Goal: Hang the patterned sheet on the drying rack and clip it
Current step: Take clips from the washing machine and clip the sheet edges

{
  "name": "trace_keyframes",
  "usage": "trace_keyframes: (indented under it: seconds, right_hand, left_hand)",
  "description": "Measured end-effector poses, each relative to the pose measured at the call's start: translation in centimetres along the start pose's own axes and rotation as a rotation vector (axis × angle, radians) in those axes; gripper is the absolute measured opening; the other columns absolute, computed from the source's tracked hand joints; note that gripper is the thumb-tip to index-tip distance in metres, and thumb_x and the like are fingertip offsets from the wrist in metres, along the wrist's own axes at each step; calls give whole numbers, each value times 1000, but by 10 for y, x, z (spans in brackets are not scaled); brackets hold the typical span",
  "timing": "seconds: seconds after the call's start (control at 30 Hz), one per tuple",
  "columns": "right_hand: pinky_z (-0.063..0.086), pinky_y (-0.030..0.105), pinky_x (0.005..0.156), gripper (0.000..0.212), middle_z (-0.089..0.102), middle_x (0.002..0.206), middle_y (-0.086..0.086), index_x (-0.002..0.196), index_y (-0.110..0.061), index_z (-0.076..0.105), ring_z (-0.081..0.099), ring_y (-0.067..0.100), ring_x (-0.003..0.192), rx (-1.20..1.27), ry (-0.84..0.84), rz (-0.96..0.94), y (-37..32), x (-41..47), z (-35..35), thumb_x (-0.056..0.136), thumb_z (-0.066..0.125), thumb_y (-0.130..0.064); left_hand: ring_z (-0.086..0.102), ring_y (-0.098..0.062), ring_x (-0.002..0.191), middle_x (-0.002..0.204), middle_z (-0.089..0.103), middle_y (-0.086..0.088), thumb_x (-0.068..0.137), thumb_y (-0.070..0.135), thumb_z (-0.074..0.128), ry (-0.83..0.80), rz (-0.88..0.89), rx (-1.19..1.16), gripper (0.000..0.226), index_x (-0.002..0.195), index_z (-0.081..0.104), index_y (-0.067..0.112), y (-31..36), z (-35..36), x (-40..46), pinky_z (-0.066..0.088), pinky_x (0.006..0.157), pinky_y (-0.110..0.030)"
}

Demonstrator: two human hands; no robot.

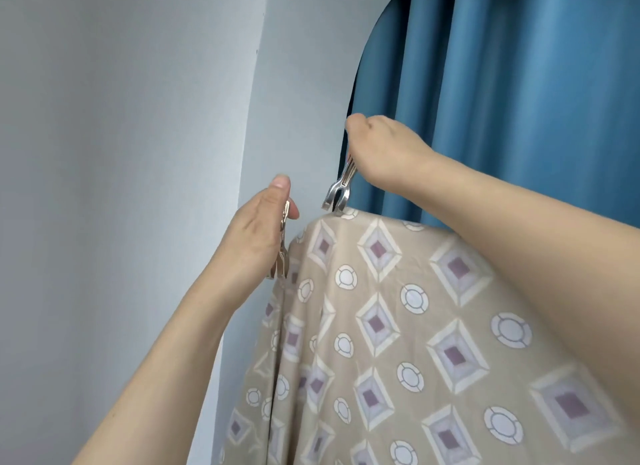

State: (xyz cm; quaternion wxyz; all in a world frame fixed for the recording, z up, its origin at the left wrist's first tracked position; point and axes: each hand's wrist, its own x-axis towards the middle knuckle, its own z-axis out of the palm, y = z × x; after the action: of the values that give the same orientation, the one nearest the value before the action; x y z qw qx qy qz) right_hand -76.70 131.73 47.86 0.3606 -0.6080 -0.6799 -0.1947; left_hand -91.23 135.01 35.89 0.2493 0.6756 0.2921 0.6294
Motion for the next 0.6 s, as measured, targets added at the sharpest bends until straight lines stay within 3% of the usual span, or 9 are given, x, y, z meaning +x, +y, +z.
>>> trace_keyframes:
  seconds: [0.07, 0.2, 0.37, 0.5, 0.6]
  right_hand:
    - [30, 33, 52, 27, 35, 68, 10, 67, -10, 21, 36, 27, 63, -129, -47, -33, -4, 9, 9, 85, 31, 7]
    - [23, 31, 50, 27, 33, 69, 9, 67, -12, 20, 30, 19, 57, -346, -118, -67, -3, 25, 23, 86, 31, 5]
    - [22, 29, 50, 24, 34, 71, 6, 68, -13, 24, 31, 20, 58, -443, -78, -10, -2, 32, 20, 88, 27, 1]
    - [30, 31, 59, 23, 38, 71, 6, 67, -12, 30, 31, 21, 58, -503, -17, 20, -10, 36, 14, 89, 26, -4]
    - [24, 28, 53, 23, 40, 70, 6, 66, -10, 34, 32, 21, 57, -508, -22, 43, -16, 40, 10, 88, 26, -9]
  left_hand:
    - [41, -6, 46, 60, 42, 4, 95, 63, 26, -16, 19, 6, 59, 87, 58, 14, -7, 0, 12, 34, 43, -13]
    - [45, -11, 50, 63, 47, -1, 96, 61, 27, -70, 43, -15, 59, 85, 57, 12, -22, -1, 31, 35, 46, -15]
    - [46, -6, 47, 61, 48, -1, 97, 61, 27, -86, 23, -28, 59, 85, 58, 11, -34, -1, 43, 34, 46, -12]
    - [48, -10, 48, 60, 49, -4, 97, 61, 27, -108, 26, -54, 59, 85, 57, 11, -40, -3, 47, 33, 43, -11]
    - [48, -11, 48, 60, 49, -4, 97, 60, 26, -115, 34, -50, 59, 85, 55, 10, -41, -4, 48, 32, 42, -11]
